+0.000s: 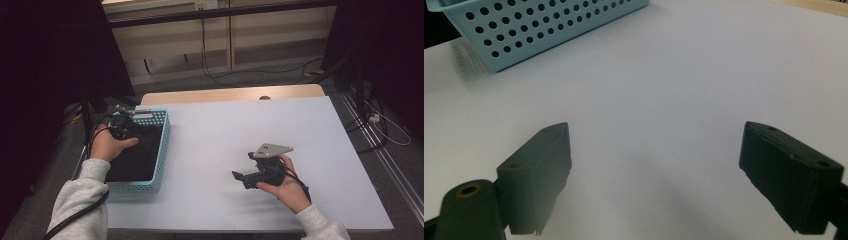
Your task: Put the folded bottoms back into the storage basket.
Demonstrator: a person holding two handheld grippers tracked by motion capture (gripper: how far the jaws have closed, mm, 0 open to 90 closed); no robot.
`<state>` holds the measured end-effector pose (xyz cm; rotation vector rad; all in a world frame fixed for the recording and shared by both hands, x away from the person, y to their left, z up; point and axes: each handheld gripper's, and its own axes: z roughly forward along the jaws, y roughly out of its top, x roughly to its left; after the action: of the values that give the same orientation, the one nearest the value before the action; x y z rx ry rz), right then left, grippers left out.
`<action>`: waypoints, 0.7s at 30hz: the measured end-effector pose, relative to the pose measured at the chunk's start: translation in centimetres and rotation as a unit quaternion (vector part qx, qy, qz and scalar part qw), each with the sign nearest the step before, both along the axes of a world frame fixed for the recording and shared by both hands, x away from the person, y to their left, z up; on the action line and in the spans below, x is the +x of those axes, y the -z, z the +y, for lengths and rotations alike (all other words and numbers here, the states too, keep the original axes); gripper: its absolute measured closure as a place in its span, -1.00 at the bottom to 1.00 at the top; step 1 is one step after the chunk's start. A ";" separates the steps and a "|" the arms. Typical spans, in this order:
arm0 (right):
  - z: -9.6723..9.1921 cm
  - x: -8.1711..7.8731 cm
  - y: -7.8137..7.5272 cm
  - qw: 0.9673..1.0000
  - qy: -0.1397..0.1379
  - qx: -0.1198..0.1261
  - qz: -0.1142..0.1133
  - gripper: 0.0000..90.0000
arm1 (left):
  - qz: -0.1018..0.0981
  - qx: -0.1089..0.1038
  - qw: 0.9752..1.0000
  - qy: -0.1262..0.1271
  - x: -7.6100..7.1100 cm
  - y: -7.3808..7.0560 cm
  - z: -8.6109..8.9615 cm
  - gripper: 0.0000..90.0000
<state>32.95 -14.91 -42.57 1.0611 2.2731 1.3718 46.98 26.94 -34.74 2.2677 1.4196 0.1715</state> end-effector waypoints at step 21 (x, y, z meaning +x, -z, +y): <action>-1.6 -0.4 0.2 1.000 0.005 -0.004 0.004 -0.71 | -0.018 -0.024 0.998 0.048 -0.6 -1.0 -3.3 -0.50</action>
<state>32.57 -16.53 -42.74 1.0762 2.2749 1.3572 46.35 23.66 -33.77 2.2767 1.2802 0.1453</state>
